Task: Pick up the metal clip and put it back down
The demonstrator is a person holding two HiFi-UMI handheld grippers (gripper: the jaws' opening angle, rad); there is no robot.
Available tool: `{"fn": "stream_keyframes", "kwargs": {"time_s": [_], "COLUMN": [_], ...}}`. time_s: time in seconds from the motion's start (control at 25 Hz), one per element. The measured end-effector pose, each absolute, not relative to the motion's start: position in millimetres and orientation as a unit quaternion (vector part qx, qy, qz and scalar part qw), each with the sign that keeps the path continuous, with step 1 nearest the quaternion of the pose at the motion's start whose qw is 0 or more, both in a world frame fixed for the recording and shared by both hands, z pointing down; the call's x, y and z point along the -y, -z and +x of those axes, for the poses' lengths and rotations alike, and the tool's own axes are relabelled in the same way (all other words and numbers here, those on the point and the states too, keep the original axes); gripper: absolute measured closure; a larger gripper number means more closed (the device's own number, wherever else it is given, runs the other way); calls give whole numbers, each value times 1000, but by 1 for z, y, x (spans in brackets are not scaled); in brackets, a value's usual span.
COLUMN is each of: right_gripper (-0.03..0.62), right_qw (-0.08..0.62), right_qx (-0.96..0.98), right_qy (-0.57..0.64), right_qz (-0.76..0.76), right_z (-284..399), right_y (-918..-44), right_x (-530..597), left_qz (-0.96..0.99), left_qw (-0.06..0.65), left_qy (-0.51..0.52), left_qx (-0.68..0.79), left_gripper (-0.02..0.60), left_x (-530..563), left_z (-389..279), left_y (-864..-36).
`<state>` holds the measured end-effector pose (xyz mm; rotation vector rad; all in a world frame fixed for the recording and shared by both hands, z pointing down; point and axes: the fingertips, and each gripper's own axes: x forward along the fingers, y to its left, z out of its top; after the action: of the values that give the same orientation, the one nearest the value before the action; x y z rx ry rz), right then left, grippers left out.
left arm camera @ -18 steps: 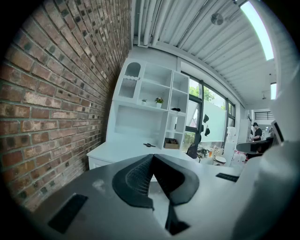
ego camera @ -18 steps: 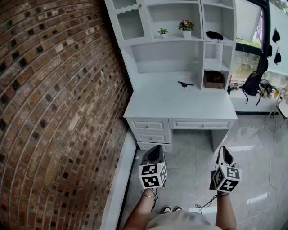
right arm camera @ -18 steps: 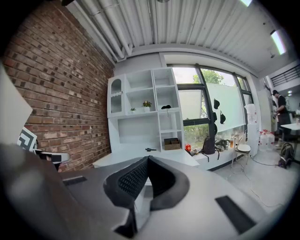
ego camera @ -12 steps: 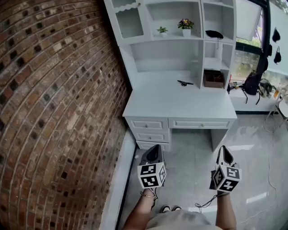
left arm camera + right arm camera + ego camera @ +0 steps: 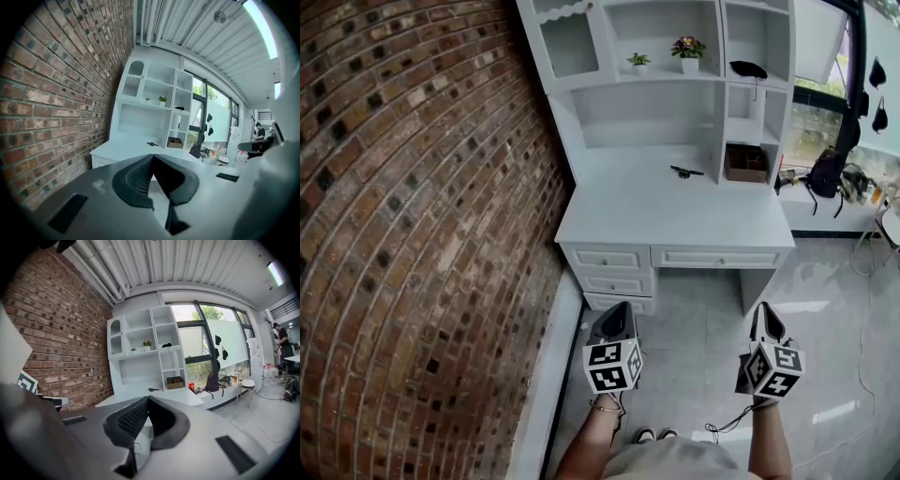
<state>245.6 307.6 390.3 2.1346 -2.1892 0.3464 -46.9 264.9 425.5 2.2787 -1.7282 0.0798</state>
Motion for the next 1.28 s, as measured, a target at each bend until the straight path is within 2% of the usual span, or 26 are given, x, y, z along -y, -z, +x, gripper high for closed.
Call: {"fn": "stream_keyframes", "kwargs": {"time_s": [0.16,0.24,0.4,0.6,0.72,1.28], "right_gripper": [589,539,539,499,496,474], "right_qw": [37,40,53,83,100,77], "right_qx": [715,721,726,729,728,722], "right_qy": [-113,-115,-109,-93,-85,-128], "right_qz": [688,682,677,673,673,676], "right_z": [245,244,245,249,255,284], "right_y": [-392,-392,-389,-391,-395,-416], "right_x": [-306,-305,-304,-304,-305,-302], "left_qz": [786,783,778,772,767,762], "left_qw": [140,140,142,139,139,121], "left_qy": [-28,-28,-28,-36,-43,-72], "left_qx": [602,605,612,620,625,632], "left_gripper": [570,571,571,571,571,571], "left_x": [-265,-266,-267,-269,-271,-278], "left_z": [-50,-51,-54,-55,-55,-41], "left_y": [-427,-427,-426,-429,-431,-433]}}
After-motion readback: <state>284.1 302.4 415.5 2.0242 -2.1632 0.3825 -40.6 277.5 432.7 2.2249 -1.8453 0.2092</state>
